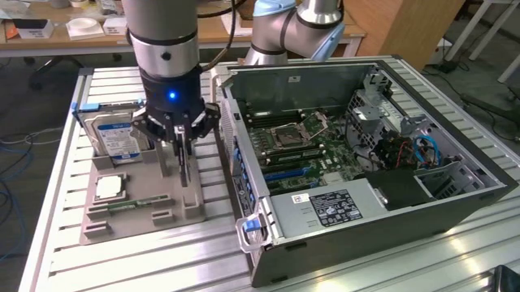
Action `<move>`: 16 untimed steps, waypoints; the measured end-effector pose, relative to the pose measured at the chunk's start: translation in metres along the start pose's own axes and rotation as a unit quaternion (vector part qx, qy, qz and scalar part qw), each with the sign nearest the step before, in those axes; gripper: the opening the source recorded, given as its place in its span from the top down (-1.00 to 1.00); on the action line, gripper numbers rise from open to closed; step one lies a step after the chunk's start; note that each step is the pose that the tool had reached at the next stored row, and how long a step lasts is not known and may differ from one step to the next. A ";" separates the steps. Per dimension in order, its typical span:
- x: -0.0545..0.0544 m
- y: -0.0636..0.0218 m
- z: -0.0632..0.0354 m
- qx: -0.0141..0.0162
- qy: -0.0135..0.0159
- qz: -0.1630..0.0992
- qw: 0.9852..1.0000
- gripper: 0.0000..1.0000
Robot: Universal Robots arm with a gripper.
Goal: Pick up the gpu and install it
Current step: 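Pick up the gpu and move the gpu toward the slot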
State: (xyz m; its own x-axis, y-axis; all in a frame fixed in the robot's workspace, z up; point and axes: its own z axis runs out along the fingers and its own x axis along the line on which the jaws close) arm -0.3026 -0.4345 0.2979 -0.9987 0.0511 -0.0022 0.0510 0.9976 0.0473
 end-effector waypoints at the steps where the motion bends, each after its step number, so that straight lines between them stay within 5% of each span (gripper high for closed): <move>1: 0.000 0.0002 -0.0044 0.000 0.000 0.000 1.000 0.47; 16: -0.002 0.0036 -0.0729 0.000 0.001 0.001 1.000 0.47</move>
State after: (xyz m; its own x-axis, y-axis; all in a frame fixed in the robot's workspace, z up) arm -0.3009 -0.4344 0.3709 -0.9986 0.0521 -0.0004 0.0521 0.9975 0.0474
